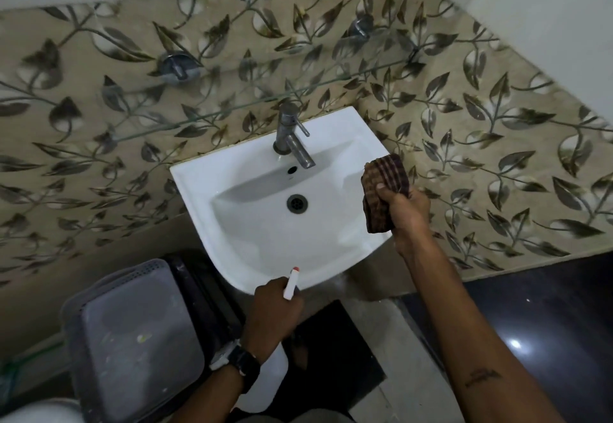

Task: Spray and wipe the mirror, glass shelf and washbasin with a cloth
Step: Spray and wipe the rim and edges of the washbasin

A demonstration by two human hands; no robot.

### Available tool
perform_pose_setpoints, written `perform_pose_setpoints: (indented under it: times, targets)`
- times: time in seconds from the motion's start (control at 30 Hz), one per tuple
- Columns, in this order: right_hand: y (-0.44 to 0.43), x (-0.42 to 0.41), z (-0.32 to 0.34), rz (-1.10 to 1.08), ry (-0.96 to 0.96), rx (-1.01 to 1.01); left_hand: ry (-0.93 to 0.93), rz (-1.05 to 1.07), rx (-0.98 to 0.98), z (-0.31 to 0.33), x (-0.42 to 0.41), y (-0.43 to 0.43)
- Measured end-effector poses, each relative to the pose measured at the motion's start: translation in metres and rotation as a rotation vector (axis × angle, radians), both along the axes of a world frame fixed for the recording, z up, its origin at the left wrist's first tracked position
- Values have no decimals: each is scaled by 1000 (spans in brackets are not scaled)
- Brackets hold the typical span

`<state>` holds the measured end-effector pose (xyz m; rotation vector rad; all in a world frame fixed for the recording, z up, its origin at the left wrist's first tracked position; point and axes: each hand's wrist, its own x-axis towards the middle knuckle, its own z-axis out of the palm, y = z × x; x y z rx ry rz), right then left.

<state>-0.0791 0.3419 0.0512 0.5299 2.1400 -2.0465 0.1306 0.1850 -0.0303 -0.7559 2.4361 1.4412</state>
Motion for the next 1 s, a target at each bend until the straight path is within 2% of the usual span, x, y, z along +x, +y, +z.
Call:
perform_pose_setpoints:
  times: [0.27,0.4,0.57,0.63,0.73,1.0]
  targets:
    - [-38,13,-14,153,-25,-42,-136,273,-35,-10,55,-29]
    - [-50,20,-15,226,-36,-66,-113,312,-16,-5,50,-32]
    - [-58,23,-18,265,-49,-19,-105,318,-105,2,35,-42]
    - [-58,23,-21,278,-62,-3,-92,385,-117,6,32,-48]
    - [-60,25,-23,300,-76,30,-55,490,-57,11,31,-58]
    - [-69,33,-31,390,-107,73,-1,610,60,24,18,-83]
